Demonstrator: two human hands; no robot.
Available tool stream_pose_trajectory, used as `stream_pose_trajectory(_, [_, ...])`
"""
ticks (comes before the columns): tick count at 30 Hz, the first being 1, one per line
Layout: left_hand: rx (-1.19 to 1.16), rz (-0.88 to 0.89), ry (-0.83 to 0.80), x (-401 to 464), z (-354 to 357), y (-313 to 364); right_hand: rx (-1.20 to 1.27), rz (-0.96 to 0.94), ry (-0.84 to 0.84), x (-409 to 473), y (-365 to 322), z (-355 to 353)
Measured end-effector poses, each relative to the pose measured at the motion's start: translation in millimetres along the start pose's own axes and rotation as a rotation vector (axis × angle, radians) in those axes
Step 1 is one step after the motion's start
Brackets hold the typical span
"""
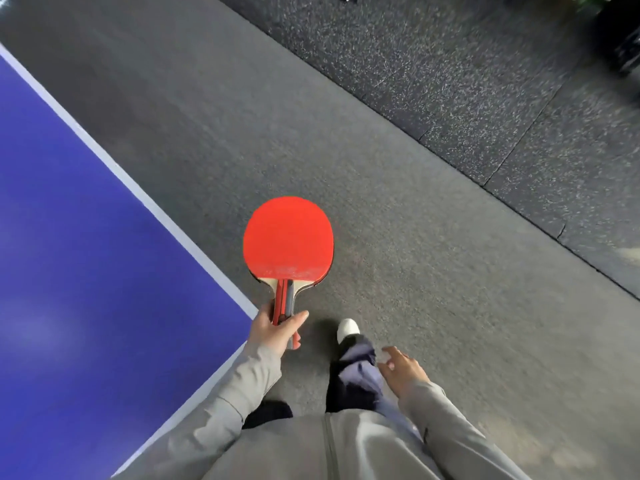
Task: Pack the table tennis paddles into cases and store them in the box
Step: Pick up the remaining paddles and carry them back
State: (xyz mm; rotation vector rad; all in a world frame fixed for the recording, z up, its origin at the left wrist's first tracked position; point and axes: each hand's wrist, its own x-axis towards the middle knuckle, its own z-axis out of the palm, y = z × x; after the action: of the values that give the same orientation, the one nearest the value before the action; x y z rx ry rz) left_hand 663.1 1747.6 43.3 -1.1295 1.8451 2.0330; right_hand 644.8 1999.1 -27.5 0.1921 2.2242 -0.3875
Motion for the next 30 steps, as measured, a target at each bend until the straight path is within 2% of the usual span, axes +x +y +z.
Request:
stream_pose_trajectory(8, [-0.187, -0.069, 0.287, 57.5, 63.1, 64.5, -0.238, -0.133, -0.071, 125.8, -20.4, -149.8])
stream_pose_trajectory(13, [-0.257, -0.095, 0.38, 92.1, 71.1, 100.3, -0.438, -0.201, -0.089, 186.3, -61.6, -214.6])
stream_pose_trajectory(19, [-0.378, -0.09, 0.469, 153.7, 62.7, 140.2, -0.655, -0.332, -0.138, 240.4, -162.0, -248.4])
stream_pose_trajectory(23, [-0.428, -0.067, 0.476, 214.0, 42.1, 178.7, -0.618, -0.391, -0.127, 277.6, -240.5, -262.2])
stream_pose_trajectory(30, [-0.385, -0.025, 0.476, 309.3, -14.9, 259.0, -0.541, -0.375, -0.1, 321.1, -366.8, -306.6])
